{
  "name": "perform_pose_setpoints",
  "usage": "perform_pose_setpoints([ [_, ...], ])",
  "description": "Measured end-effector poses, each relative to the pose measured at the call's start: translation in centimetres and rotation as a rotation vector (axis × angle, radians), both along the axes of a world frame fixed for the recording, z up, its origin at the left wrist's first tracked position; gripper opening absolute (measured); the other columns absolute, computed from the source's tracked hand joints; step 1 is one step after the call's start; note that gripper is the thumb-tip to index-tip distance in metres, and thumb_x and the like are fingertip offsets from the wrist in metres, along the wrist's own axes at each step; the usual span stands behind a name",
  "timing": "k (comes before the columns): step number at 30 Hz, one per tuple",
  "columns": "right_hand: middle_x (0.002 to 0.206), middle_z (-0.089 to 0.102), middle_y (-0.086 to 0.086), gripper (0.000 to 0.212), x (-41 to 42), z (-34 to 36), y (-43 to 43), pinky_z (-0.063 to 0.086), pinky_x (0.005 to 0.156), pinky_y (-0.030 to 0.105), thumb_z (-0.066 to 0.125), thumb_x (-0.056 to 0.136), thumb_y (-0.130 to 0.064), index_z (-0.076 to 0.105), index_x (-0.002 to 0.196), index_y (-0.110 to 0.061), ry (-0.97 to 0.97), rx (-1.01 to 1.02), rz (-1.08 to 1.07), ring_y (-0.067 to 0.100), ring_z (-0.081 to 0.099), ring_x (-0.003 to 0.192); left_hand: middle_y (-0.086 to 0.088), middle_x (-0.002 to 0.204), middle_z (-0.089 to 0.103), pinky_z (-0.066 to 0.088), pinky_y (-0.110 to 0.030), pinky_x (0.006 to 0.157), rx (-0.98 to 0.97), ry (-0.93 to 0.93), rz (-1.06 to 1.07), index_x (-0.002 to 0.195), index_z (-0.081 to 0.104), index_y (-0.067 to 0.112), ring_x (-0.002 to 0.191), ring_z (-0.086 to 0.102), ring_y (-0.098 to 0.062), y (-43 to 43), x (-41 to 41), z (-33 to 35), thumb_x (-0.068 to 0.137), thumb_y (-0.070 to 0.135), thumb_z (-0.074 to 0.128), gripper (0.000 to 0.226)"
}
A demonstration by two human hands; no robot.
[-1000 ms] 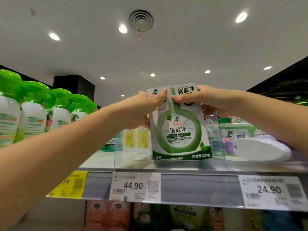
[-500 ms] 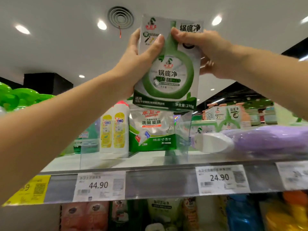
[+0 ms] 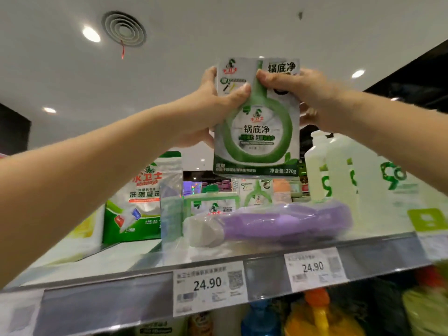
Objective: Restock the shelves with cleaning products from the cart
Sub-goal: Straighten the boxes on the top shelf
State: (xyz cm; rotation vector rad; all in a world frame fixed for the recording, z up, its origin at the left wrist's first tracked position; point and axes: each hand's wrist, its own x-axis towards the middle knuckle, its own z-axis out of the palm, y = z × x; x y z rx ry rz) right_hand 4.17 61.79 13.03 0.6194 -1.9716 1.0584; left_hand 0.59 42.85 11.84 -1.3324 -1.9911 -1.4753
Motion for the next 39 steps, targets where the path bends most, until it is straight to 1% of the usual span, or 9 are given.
perform_pose_setpoints([
  [2,0.084,0.075,-0.006,0.057,-0.7,-0.6,1.4,0.054,0.055,0.024,0.071,0.061,-0.060,0.065,0.104,-0.023,-0.011,-0.010,-0.029,0.014,0.073,0.069,-0.011,0.113,0.065,0.059,-0.054,0.066,-0.082,-0.022,0.050,0.132,0.026,0.025,0.084,0.072,-0.029,1.0,-0.6,0.1,0.089,0.026,0.063,0.056],
  [5,0.094,0.075,-0.002,0.072,-2.0,-1.4,2.7,0.054,0.057,0.029,0.077,0.054,-0.056,0.061,0.115,-0.022,-0.025,-0.009,-0.070,0.018,0.073,0.078,-0.010,0.108,0.061,0.060,-0.050,0.063,-0.161,-0.038,0.116,0.145,0.007,0.038,0.079,0.073,-0.029,2.3,-1.6,0.3,0.084,0.015,0.069,0.089],
  [10,0.095,0.074,-0.003,0.068,-4.2,-2.0,4.4,0.054,0.058,0.028,0.078,0.056,-0.051,0.059,0.116,-0.024,-0.058,-0.011,-0.083,0.017,0.073,0.080,-0.007,0.105,0.062,0.061,-0.038,0.061,-0.324,0.033,0.235,0.131,0.036,0.031,0.081,0.070,-0.021,3.5,-3.7,0.7,0.081,0.011,0.070,0.064],
  [15,0.093,0.074,-0.004,0.067,-6.7,-1.7,6.3,0.057,0.062,0.030,0.079,0.054,-0.050,0.058,0.113,-0.024,-0.078,0.004,-0.050,0.018,0.073,0.081,-0.006,0.096,0.064,0.056,-0.023,0.053,-0.385,0.063,0.357,0.119,0.040,0.030,0.067,0.072,-0.017,4.5,-4.7,1.5,0.082,0.003,0.069,0.055],
  [19,0.102,0.072,-0.001,0.076,-9.2,-1.9,8.3,0.058,0.075,0.040,0.080,0.054,-0.050,0.054,0.120,-0.024,-0.081,-0.014,-0.026,0.023,0.072,0.088,-0.014,0.110,0.062,0.057,-0.027,0.052,-0.491,0.031,0.467,0.130,0.036,0.029,0.071,0.072,-0.025,7.2,-5.4,1.8,0.087,0.009,0.067,0.056],
  [24,0.106,0.069,0.002,0.091,-12.2,-1.0,9.1,0.059,0.073,0.038,0.083,0.042,-0.051,0.050,0.122,-0.023,-0.088,-0.024,-0.011,0.024,0.070,0.090,-0.021,0.141,0.041,0.059,-0.039,0.073,-0.614,-0.070,0.676,0.147,0.026,0.021,0.097,0.058,-0.033,10.8,-6.8,3.0,0.092,0.019,0.062,0.065],
  [31,0.125,0.059,0.010,0.116,-16.7,-2.0,9.8,0.052,0.091,0.052,0.079,0.032,-0.060,0.040,0.133,-0.018,-0.182,0.032,-0.040,0.032,0.061,0.108,-0.019,0.136,0.045,0.049,-0.043,0.098,-0.545,-0.195,0.804,0.143,0.032,0.009,0.119,0.052,-0.032,13.2,-10.7,1.5,0.092,0.019,0.063,0.061],
  [36,0.120,0.061,0.008,0.107,-17.8,-2.0,10.2,0.052,0.092,0.048,0.076,0.038,-0.059,0.041,0.130,-0.019,-0.170,0.008,-0.050,0.029,0.061,0.105,-0.017,0.131,0.049,0.051,-0.041,0.095,-0.505,-0.114,0.814,0.141,0.033,0.010,0.111,0.055,-0.029,13.6,-12.2,1.7,0.089,0.014,0.066,0.062],
  [39,0.117,0.061,0.009,0.087,-18.4,-2.6,10.5,0.053,0.091,0.048,0.077,0.049,-0.052,0.041,0.121,-0.020,-0.151,-0.046,-0.024,0.030,0.062,0.102,-0.016,0.131,0.049,0.052,-0.040,0.094,-0.520,-0.079,0.815,0.141,0.032,0.012,0.111,0.055,-0.029,13.9,-12.4,1.6,0.085,0.010,0.070,0.067],
])
